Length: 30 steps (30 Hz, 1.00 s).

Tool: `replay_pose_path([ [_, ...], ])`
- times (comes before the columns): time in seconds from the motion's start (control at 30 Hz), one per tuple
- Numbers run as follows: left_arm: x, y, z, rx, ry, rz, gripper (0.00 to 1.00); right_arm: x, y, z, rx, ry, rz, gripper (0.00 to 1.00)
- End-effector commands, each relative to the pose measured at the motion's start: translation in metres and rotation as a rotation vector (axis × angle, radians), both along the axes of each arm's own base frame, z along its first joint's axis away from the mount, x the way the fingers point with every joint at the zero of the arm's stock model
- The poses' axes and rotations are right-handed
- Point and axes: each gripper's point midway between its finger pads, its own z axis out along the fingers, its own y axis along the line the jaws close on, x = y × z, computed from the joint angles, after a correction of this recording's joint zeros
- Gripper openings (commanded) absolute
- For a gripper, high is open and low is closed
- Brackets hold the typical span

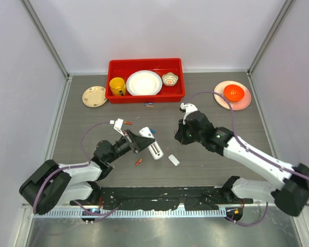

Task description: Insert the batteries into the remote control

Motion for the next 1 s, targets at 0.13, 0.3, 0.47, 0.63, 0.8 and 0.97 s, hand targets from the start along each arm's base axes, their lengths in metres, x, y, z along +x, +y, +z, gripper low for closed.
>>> replay_pose_path([
  [0.13, 0.035, -0.028, 0.054, -0.184, -0.145, -0.001, 0.0, -0.081, 0.016, 0.068, 0.208, -0.007, 0.248, 0.01],
  [0.3, 0.037, -0.048, 0.048, -0.168, -0.137, -0.043, 0.0, -0.109, 0.015, 0.068, 0.232, 0.044, 0.374, 0.01],
  [0.47, 0.033, -0.053, 0.056, -0.182, -0.154, -0.058, 0.0, -0.121, 0.018, 0.05, 0.235, 0.114, 0.414, 0.01],
  [0.63, 0.029, -0.055, 0.052, -0.18, -0.136, -0.067, 0.0, -0.114, 0.03, 0.051, 0.264, 0.16, 0.365, 0.01],
  [0.8, 0.025, -0.055, 0.047, -0.177, -0.117, -0.054, 0.0, -0.103, 0.042, 0.064, 0.299, 0.171, 0.305, 0.01],
  [0.97, 0.019, -0.057, 0.043, -0.177, -0.099, -0.067, 0.0, -0.094, 0.045, 0.063, 0.287, 0.18, 0.26, 0.01],
])
